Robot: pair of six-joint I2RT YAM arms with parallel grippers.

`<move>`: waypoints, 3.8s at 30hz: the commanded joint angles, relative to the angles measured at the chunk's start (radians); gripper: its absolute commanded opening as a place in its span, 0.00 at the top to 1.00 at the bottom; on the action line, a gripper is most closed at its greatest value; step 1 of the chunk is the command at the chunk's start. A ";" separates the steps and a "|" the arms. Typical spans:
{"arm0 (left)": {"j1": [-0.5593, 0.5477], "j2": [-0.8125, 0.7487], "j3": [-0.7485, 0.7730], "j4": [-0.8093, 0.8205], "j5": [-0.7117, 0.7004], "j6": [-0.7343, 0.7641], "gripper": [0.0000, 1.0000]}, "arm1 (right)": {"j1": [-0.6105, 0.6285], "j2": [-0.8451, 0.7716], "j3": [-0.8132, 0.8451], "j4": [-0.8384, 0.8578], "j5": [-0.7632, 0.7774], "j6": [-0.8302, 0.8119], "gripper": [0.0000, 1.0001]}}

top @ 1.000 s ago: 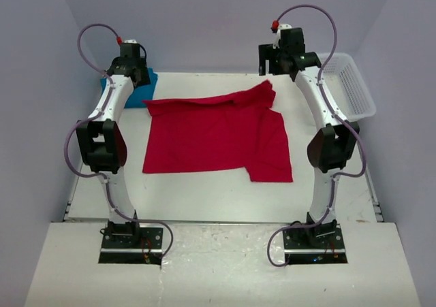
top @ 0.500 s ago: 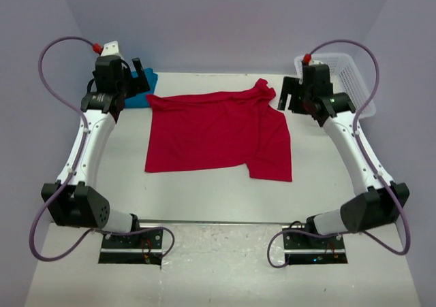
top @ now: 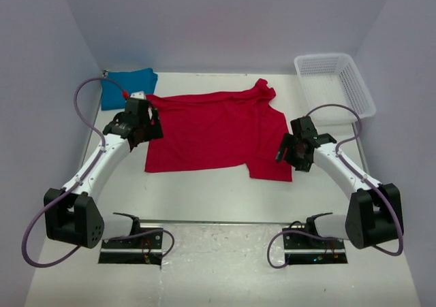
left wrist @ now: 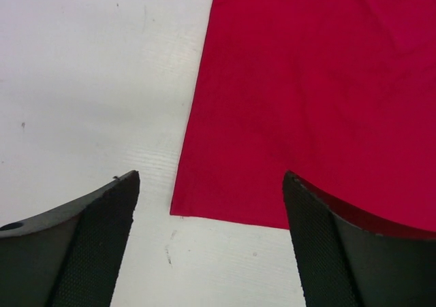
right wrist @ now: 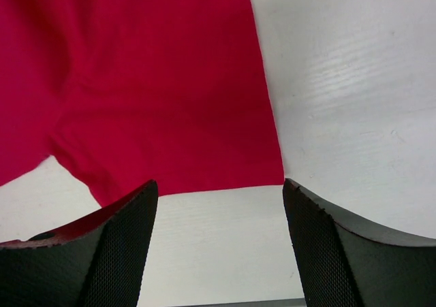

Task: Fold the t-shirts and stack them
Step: Flatten out the tshirt

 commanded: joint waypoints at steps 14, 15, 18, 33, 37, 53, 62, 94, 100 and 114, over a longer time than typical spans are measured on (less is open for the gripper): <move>0.003 -0.193 0.048 -0.024 0.018 0.031 0.19 | -0.003 -0.037 -0.176 0.092 -0.017 0.155 0.28; 0.003 -0.209 0.057 -0.031 0.008 0.034 0.19 | -0.005 -0.022 -0.179 0.095 -0.011 0.160 0.29; 0.002 -0.236 0.069 -0.049 -0.011 0.046 0.18 | -0.009 0.006 -0.182 0.113 -0.008 0.163 0.31; 0.003 -0.285 0.099 -0.041 0.081 0.043 0.16 | -0.068 0.079 -0.170 0.086 -0.057 0.174 0.44; 0.003 -0.286 0.079 -0.035 0.101 0.043 0.15 | -0.071 0.095 -0.156 0.067 -0.063 0.178 0.55; 0.002 -0.217 -0.024 0.000 0.098 0.029 0.54 | -0.069 0.049 -0.187 0.089 -0.039 0.229 1.00; 0.017 -0.226 -0.165 0.076 0.092 -0.020 0.09 | -0.065 -0.112 -0.173 0.104 -0.020 0.169 1.00; 0.152 0.143 -0.316 0.118 0.057 -0.316 0.36 | -0.042 -0.338 -0.208 0.118 -0.176 0.032 1.00; 0.155 0.162 -0.334 0.140 0.086 -0.318 0.56 | -0.042 -0.347 -0.207 0.112 -0.163 0.034 1.00; 0.178 0.073 -0.346 0.128 0.138 -0.285 1.00 | -0.040 -0.347 -0.204 0.105 -0.112 0.043 1.00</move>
